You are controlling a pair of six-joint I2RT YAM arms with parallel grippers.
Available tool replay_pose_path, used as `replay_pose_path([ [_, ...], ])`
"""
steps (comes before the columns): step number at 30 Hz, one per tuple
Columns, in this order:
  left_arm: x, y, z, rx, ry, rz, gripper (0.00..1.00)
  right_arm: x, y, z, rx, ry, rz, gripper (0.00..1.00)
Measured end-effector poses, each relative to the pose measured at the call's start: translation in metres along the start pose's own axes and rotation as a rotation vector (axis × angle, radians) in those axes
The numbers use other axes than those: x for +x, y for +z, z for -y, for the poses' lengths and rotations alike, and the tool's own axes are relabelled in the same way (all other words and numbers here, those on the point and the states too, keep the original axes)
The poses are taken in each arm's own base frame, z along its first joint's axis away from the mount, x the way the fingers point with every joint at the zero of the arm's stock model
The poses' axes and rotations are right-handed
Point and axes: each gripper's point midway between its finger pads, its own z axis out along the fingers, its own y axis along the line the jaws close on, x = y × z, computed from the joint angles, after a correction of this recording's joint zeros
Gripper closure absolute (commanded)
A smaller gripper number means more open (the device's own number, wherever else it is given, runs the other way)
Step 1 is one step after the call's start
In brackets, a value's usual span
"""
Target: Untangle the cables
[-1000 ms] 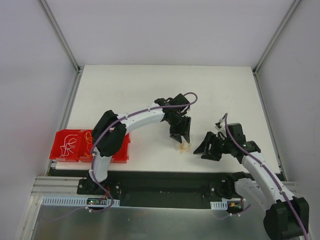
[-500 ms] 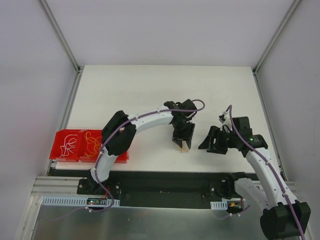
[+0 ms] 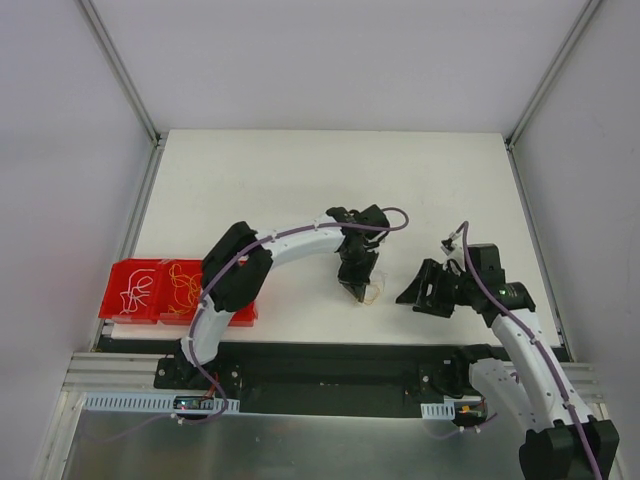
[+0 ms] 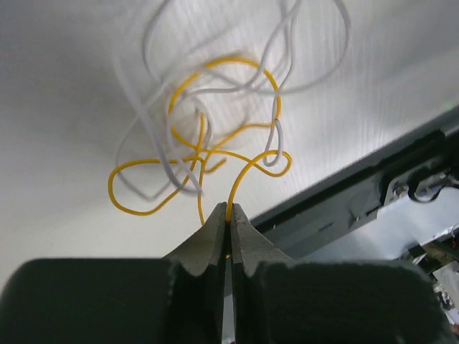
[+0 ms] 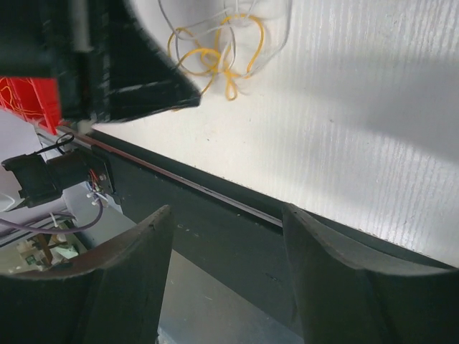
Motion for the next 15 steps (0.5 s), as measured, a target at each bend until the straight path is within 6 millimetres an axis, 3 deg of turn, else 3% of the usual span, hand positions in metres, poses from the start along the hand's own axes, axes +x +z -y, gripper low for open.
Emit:
replay_pose_path([
  [4,0.015,-0.031,0.004,0.032,0.037,0.031,1.00,-0.008,0.007,-0.001,-0.009,0.036,0.006,0.35],
  [10,0.024,-0.095,0.043,0.199,0.124,0.123,1.00,-0.026,0.033,-0.001,-0.017,0.154,-0.030,0.35],
  [15,0.031,-0.112,0.059,0.270,0.159,0.124,1.00,-0.041,0.051,-0.011,-0.067,0.249,-0.026,0.36],
])
